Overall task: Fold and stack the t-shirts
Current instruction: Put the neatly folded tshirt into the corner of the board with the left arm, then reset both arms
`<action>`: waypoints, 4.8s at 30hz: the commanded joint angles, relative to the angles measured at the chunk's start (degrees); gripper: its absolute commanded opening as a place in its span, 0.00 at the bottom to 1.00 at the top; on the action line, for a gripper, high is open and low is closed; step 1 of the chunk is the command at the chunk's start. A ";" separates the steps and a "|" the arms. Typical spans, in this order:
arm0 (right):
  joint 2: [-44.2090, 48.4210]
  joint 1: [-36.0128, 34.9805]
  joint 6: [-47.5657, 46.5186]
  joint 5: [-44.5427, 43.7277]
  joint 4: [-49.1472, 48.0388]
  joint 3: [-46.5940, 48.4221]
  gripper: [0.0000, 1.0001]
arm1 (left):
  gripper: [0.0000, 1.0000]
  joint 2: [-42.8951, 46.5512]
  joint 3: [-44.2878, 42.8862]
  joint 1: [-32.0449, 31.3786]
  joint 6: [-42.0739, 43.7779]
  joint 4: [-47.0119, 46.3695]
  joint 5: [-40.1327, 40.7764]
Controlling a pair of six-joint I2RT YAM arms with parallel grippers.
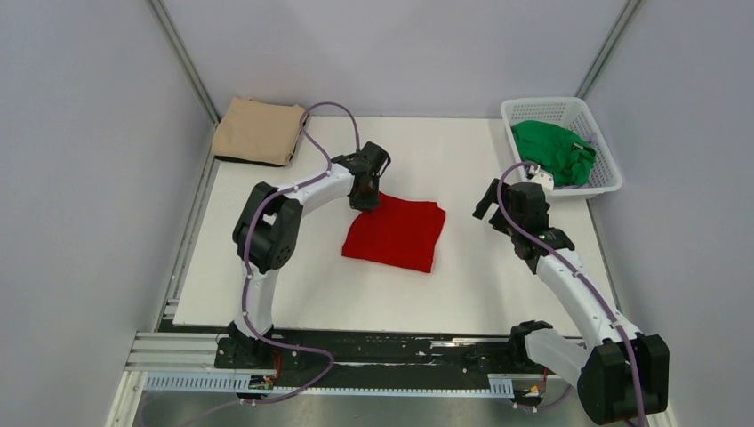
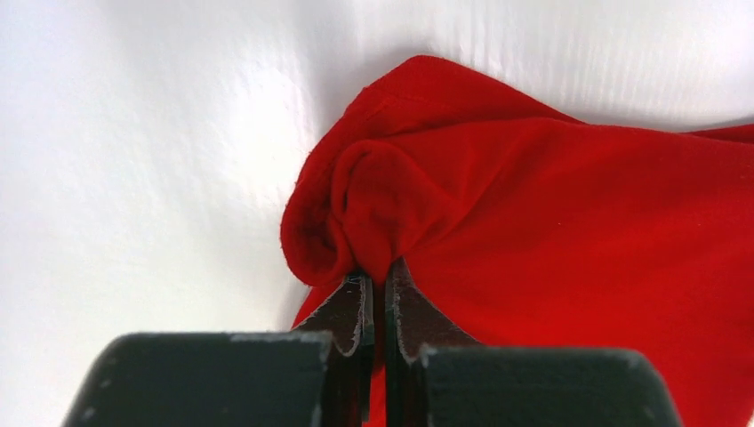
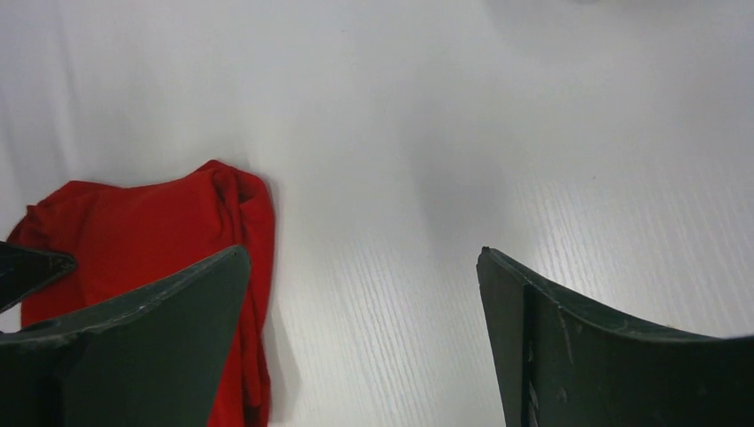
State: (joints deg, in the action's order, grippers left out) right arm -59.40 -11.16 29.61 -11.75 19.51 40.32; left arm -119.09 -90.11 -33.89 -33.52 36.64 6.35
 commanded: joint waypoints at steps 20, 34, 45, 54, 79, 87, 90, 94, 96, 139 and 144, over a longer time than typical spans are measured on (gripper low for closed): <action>-9.97 0.17 -3.49 -10.49 -0.39 2.85 1.00 | 0.00 1.13 -15.74 15.11 60.73 -30.05 38.24; -16.76 0.15 -4.19 -12.32 0.73 6.41 1.00 | 0.00 -4.06 -28.24 21.41 71.44 -33.19 34.44; -13.64 0.17 -4.20 -13.11 1.20 6.62 1.00 | 0.00 -3.06 -32.60 22.28 73.31 -31.64 32.10; -13.12 0.24 -4.38 -13.38 1.67 6.88 1.00 | 0.00 -2.08 -30.32 23.63 71.45 -28.71 25.32; -21.43 0.26 -1.86 -17.09 9.85 14.41 1.00 | 0.00 -17.47 -41.49 39.71 68.17 -26.21 4.05; -25.32 0.21 -0.90 -17.33 11.60 18.03 1.00 | 0.00 -21.63 -42.90 41.97 66.09 -32.24 3.78; -26.16 0.17 -0.48 -16.71 12.08 18.90 1.00 | 0.00 -22.40 -43.88 42.79 65.73 -33.85 4.23; -26.67 0.17 0.00 -16.04 12.35 19.33 1.00 | 0.00 -22.40 -44.39 44.48 65.60 -34.88 3.71; -26.91 0.11 0.11 -15.77 12.44 19.65 1.00 | 0.00 -21.99 -43.92 44.98 65.46 -35.66 3.06; -7.79 0.62 -0.93 1.35 4.30 10.72 1.00 | 1.00 30.83 14.49 33.98 7.86 -23.24 -9.69; -1.74 0.64 -1.04 8.53 1.15 5.41 1.00 | 1.00 45.00 29.66 21.74 5.18 -20.75 -5.54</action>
State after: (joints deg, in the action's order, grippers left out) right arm -66.02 -10.68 29.39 -10.55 25.54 48.64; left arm -81.60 -69.34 -3.92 -22.48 13.41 0.71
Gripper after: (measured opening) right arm 0.998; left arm 0.998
